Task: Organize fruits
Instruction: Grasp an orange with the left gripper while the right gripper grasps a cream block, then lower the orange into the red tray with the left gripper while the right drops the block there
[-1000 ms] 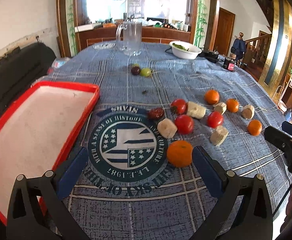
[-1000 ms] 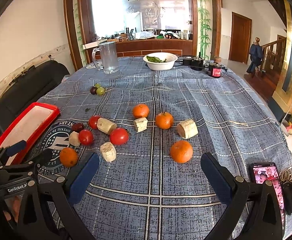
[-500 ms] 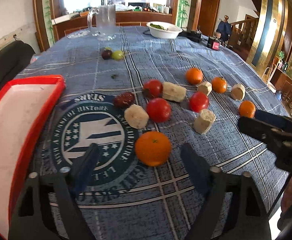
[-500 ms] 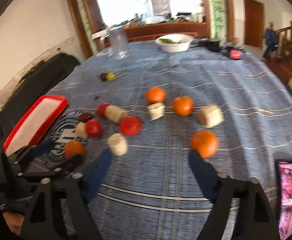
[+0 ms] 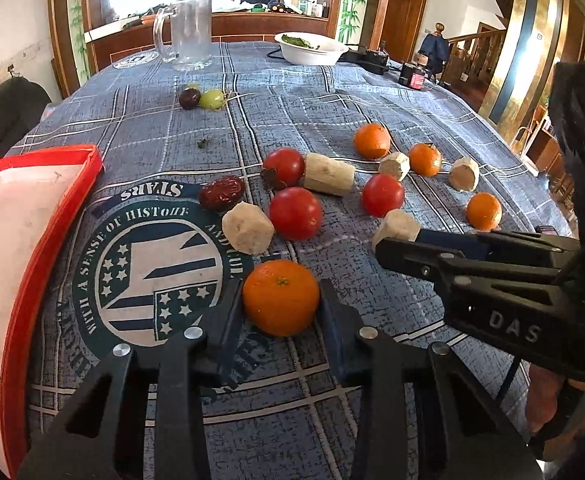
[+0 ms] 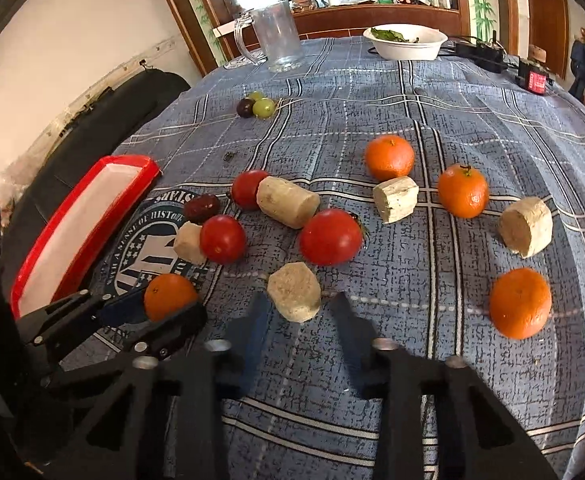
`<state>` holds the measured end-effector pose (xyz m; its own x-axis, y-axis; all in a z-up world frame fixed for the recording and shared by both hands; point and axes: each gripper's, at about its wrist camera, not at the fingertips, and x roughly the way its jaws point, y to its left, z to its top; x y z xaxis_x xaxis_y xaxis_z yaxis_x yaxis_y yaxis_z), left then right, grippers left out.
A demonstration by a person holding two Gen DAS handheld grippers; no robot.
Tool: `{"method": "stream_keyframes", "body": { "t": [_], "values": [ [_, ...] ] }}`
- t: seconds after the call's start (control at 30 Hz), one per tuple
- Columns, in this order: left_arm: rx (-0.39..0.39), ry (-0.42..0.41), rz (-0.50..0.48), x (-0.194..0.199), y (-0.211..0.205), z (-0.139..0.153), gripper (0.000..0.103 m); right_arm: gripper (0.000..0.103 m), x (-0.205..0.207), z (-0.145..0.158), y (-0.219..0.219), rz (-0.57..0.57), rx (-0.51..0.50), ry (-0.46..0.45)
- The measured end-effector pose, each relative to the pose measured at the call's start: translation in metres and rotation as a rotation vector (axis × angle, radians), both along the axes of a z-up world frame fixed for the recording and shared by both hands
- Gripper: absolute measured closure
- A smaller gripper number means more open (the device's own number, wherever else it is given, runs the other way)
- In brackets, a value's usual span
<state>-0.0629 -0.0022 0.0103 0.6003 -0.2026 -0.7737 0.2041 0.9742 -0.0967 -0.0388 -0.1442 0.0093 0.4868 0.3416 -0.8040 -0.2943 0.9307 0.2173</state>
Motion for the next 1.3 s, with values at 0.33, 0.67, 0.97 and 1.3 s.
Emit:
{"method": "stream_keyframes", "body": {
  "t": [0.33, 0.67, 0.97, 1.3],
  "values": [
    [-0.053, 0.009, 0.033, -0.004, 0.018, 0.007, 0.069, 0.078, -0.011, 0.013, -0.002, 0.008, -0.003, -0.024],
    [-0.059, -0.047, 0.071, -0.01, 0.038, 0.034, 0.069, 0.078, -0.02, 0.03, 0.013, 0.054, 0.006, -0.052],
    [-0.075, -0.058, 0.17, -0.008, 0.081, 0.049, 0.069, 0.079, -0.02, 0.047, 0.046, 0.164, 0.067, -0.036],
    [-0.081, -0.081, 0.281, -0.005, 0.122, 0.06, 0.069, 0.079, -0.006, 0.064, 0.101, 0.286, 0.056, -0.062]
  ]
}}
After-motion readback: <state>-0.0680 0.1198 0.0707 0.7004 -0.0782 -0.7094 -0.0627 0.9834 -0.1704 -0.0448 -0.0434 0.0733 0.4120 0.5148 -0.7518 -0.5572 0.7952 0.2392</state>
